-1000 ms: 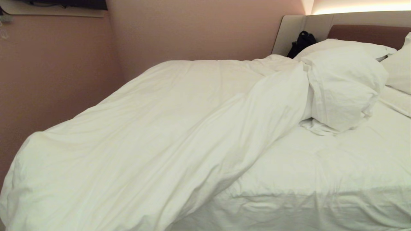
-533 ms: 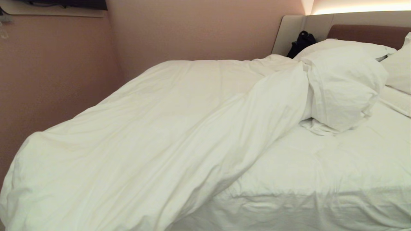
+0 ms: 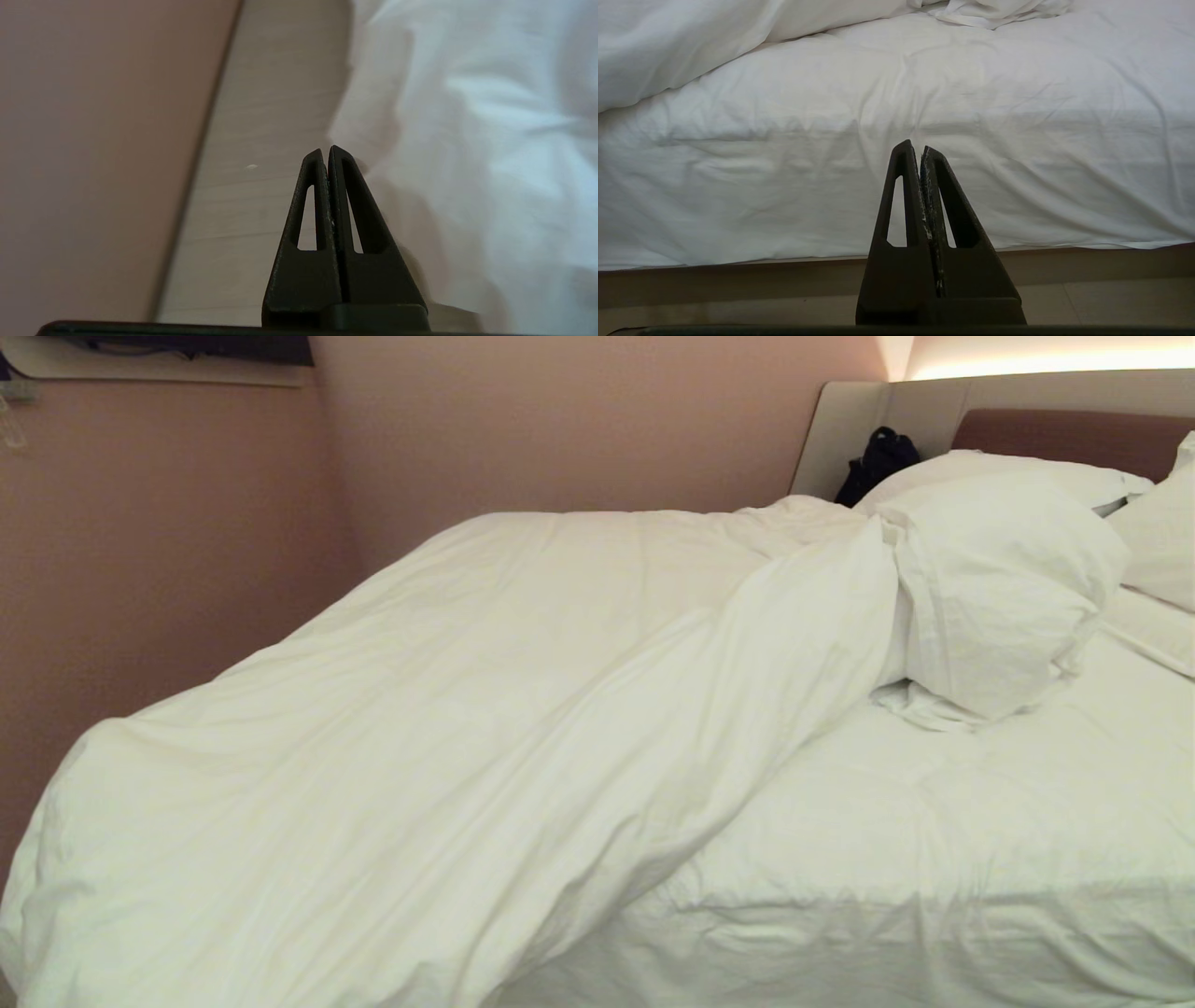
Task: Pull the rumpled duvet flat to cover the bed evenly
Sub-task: Flatten the corners of the folded blanket
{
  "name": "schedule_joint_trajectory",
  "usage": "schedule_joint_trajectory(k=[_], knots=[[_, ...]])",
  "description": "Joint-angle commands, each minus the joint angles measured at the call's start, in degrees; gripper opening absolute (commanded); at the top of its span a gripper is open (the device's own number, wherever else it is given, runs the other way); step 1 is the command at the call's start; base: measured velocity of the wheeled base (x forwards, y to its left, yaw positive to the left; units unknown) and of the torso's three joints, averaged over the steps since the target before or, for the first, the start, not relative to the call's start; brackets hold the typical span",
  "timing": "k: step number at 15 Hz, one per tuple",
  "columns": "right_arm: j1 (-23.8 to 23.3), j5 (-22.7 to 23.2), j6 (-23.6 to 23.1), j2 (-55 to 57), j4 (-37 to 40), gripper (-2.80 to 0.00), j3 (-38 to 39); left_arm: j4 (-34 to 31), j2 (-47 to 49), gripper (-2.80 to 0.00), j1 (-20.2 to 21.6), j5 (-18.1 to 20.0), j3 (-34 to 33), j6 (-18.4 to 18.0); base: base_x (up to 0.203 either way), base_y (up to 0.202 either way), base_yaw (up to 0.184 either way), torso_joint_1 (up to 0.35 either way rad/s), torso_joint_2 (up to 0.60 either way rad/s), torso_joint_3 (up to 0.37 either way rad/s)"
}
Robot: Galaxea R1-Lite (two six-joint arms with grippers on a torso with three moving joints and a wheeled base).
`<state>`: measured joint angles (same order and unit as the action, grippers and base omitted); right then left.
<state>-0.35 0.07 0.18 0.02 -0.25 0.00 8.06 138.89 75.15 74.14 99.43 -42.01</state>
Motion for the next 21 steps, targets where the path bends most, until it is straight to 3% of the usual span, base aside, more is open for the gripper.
schedule_joint_trajectory(k=[1, 5, 9, 13, 19, 21], knots=[[0.0, 0.0, 0.0, 0.0, 0.0, -2.8, 0.0, 0.5, -1.9, -2.8, -0.5, 4.4, -5.1, -0.2, 0.0, 0.0, 0.0, 0.0, 0.0, 0.0], [0.0, 0.0, 0.0, 0.0, 0.0, -2.8, 0.0, 5.0, -11.5, -2.8, -1.2, 11.2, -16.4, -0.3, 0.0, 0.0, 0.0, 0.0, 0.0, 0.0], [0.0, 0.0, 0.0, 0.0, 0.0, -2.8, 0.0, 14.0, -18.8, -2.8, -2.4, 13.1, -31.6, 1.0, 0.0, 0.0, 0.0, 0.0, 0.0, 0.0], [0.0, 0.0, 0.0, 0.0, 0.0, -2.8, 0.0, 14.5, -19.8, -2.8, -3.1, 13.5, -29.8, 7.1, 0.0, 0.0, 0.0, 0.0, 0.0, 0.0], [0.0, 0.0, 0.0, 0.0, 0.0, -2.8, 0.0, 15.3, -24.7, -2.8, 0.7, 13.4, -33.9, 6.7, 0.0, 0.0, 0.0, 0.0, 0.0, 0.0], [0.0, 0.0, 0.0, 0.0, 0.0, -2.8, 0.0, 20.0, -24.8, -2.8, 1.9, 13.4, -34.3, 6.7, 0.0, 0.0, 0.0, 0.0, 0.0, 0.0]])
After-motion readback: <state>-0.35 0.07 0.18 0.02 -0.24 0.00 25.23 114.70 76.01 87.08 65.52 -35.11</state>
